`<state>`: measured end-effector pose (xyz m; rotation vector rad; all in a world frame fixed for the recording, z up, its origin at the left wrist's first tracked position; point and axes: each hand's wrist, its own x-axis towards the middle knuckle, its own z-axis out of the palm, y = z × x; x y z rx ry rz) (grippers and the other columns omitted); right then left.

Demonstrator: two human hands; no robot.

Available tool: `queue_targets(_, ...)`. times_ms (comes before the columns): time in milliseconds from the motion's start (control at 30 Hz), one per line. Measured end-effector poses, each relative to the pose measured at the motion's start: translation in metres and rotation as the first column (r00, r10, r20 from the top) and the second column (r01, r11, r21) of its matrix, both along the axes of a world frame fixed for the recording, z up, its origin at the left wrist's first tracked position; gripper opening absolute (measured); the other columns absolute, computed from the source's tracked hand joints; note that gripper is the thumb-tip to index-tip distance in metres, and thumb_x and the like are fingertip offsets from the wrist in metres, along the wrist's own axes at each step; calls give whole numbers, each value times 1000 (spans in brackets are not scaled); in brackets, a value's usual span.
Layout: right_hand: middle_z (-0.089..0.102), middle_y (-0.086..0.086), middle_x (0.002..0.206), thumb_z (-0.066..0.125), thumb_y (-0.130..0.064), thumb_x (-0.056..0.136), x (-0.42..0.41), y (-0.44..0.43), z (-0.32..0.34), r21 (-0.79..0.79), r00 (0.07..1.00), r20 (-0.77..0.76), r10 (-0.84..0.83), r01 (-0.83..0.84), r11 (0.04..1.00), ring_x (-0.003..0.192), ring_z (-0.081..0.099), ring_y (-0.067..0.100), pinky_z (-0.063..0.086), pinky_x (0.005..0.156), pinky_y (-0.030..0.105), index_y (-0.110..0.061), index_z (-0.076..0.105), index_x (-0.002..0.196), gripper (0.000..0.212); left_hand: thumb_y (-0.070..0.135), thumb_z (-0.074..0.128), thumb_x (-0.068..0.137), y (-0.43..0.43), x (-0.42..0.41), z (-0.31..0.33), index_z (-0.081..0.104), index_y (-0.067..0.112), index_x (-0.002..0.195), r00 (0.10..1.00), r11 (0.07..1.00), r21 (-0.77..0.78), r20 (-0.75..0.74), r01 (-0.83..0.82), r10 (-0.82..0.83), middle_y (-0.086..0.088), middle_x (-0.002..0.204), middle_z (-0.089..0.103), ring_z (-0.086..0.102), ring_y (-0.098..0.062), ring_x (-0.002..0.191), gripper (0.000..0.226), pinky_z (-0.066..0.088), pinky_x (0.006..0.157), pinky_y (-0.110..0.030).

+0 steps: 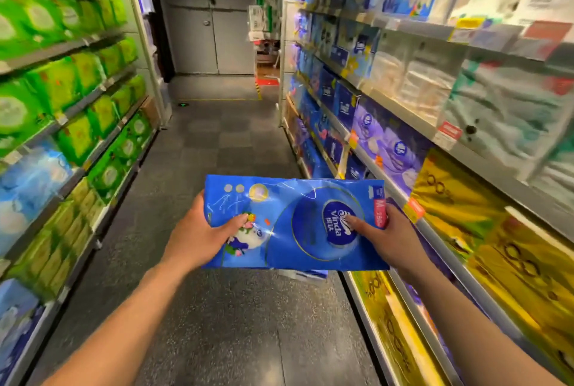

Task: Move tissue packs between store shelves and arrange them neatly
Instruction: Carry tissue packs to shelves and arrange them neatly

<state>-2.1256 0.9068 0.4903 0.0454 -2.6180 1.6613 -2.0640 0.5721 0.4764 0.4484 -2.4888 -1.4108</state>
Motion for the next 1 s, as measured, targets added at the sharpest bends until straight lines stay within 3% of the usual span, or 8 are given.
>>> queue_targets(133, 76, -9, 97, 85, -49, 74, -109, -57, -11, 21, 1000, 0, 18, -18, 1000, 88, 74, 15, 59, 87, 51, -25, 64, 100, 41, 81, 70, 46, -57, -107, -11, 55, 37, 117, 1000, 1000, 28, -14, 5, -4, 23, 106, 69, 68, -8, 99, 85, 55, 90, -40)
queue_targets(333, 78, -11, 99, 82, -71, 58, -257, -141, 1, -52, 999, -11, -50, 49, 997, 87, 75, 13, 60, 85, 51, -27, 66, 107, 67, 72, 81, 58, -143, -284, 19, 50, 38, 96, 996, 996, -44, -32, 80, -81, 25, 95, 64, 66, -12, 90, 60, 51, 79, -35)
queue_targets(533, 77, -9, 102, 78, -84, 50, -404, -196, 16, -59, 985, -48, -167, 164, 985, 89, 75, 15, 60, 84, 50, -29, 63, 109, 82, 78, 81, 50, -203, -461, 51, 52, 35, 100, 982, 984, -50, -66, 174, -177, 22, 99, 67, 68, -9, 94, 72, 55, 86, -40)
queue_targets(667, 77, -9, 101, 82, -74, 56, -504, -216, 15, -43, 975, -89, -204, 201, 979, 89, 75, 13, 60, 86, 49, -26, 65, 108, 73, 80, 72, 41, -223, -578, 52, 56, 29, 106, 974, 975, -80, -71, 209, -215, 20, 101, 68, 68, -7, 92, 84, 56, 86, -40)
queue_targets(800, 76, -8, 99, 85, -62, 66, -617, -225, 12, -11, 958, -118, -262, 262, 965, 86, 74, 13, 59, 83, 49, -24, 64, 102, 57, 74, 84, 46, -234, -700, 53, 57, 32, 110, 953, 958, -60, -101, 280, -285, 20, 106, 70, 68, -2, 95, 82, 57, 87, -39)
queue_targets(867, 76, -9, 98, 84, -67, 65, -672, -231, 20, 13, 949, -113, -293, 296, 955, 87, 73, 14, 59, 83, 48, -24, 64, 104, 61, 68, 88, 51, -240, -759, 59, 57, 33, 109, 946, 951, -48, -101, 305, -308, 21, 105, 70, 68, 0, 95, 74, 58, 85, -38)
queue_targets(1000, 75, -9, 98, 85, -58, 69, -770, -240, 47, 25, 939, -125, -321, 327, 945, 85, 73, 14, 59, 82, 48, -25, 63, 102, 52, 78, 82, 46, -249, -869, 85, 55, 34, 108, 928, 935, -66, -120, 347, -353, 22, 105, 68, 66, 1, 94, 81, 57, 81, -34)
